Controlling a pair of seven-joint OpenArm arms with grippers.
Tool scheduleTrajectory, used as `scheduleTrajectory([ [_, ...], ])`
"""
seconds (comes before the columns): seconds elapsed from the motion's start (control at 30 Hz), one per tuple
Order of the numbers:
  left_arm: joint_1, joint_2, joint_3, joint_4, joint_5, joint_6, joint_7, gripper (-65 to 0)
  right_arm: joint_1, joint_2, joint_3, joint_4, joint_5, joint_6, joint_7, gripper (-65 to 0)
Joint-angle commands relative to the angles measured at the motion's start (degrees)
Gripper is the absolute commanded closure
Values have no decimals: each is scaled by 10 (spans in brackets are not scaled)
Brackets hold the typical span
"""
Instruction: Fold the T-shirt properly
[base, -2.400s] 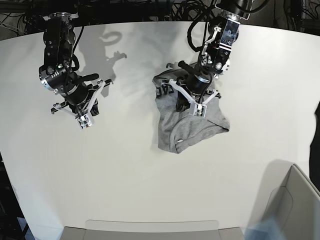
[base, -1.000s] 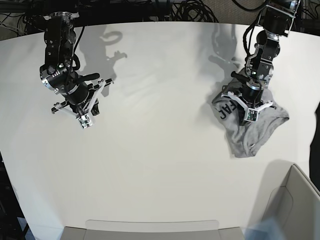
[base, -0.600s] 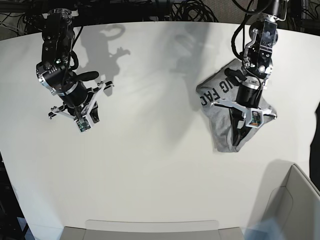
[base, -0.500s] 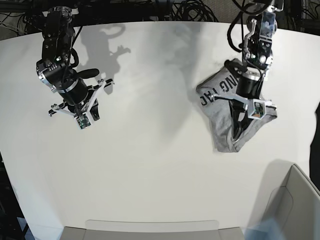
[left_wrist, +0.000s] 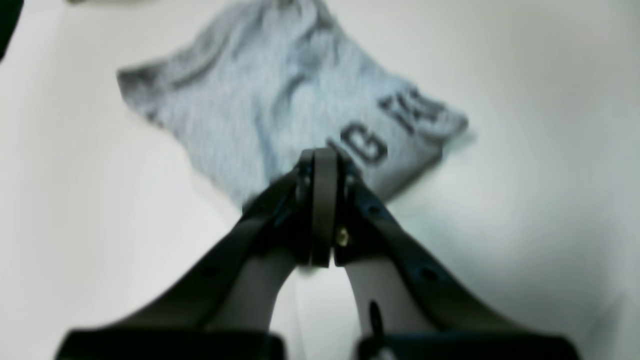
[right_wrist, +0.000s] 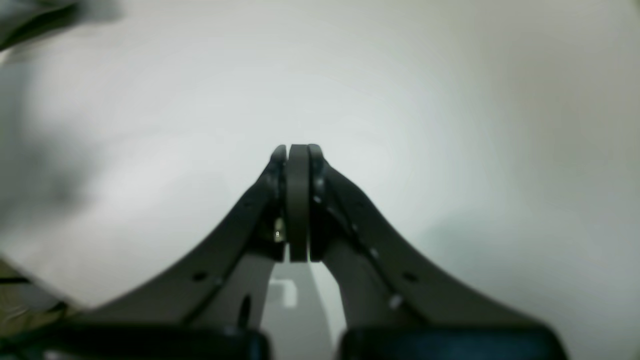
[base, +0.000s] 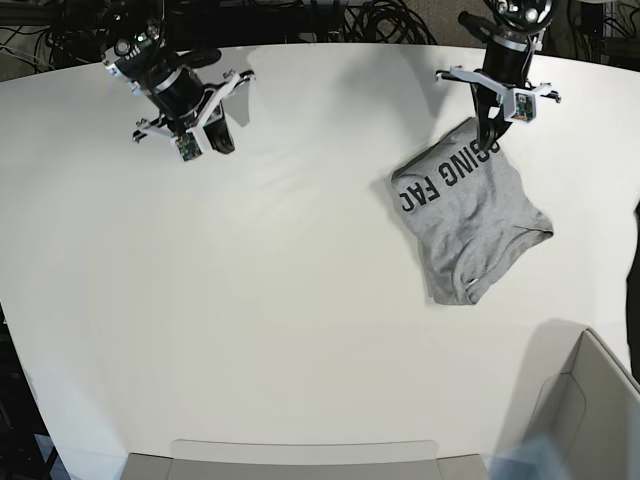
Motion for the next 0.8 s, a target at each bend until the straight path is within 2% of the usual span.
scheduleTrajectory([
  [0.0,20,0,-4,10,0,1,-16,0,-20,3,3,10,0,1,18,0],
  [0.13,79,35,-23,10,1,0,-34,0,-85,-12,4,10,1,0,54,0],
  [0.2,107,41,-34,10,1,0,-36,0,-117,-19,14,10,1,1,70,0],
  [0.4,178,43,-40,-2,1,-1,-36,0,-177,-33,44,8,1,1,73,0],
  [0.6,204,43,-41,-54,-1,-2,-37,0,-230,-34,45,5,1,1,76,0],
  [0.67,221,42,-38,-74,-1,-2,-39,0,-245,-45,45,-6,1,1,77,0],
  [0.77,240,40,-35,-115,-2,-2,-92,0,-257,-57,51,-23,-1,2,78,0],
])
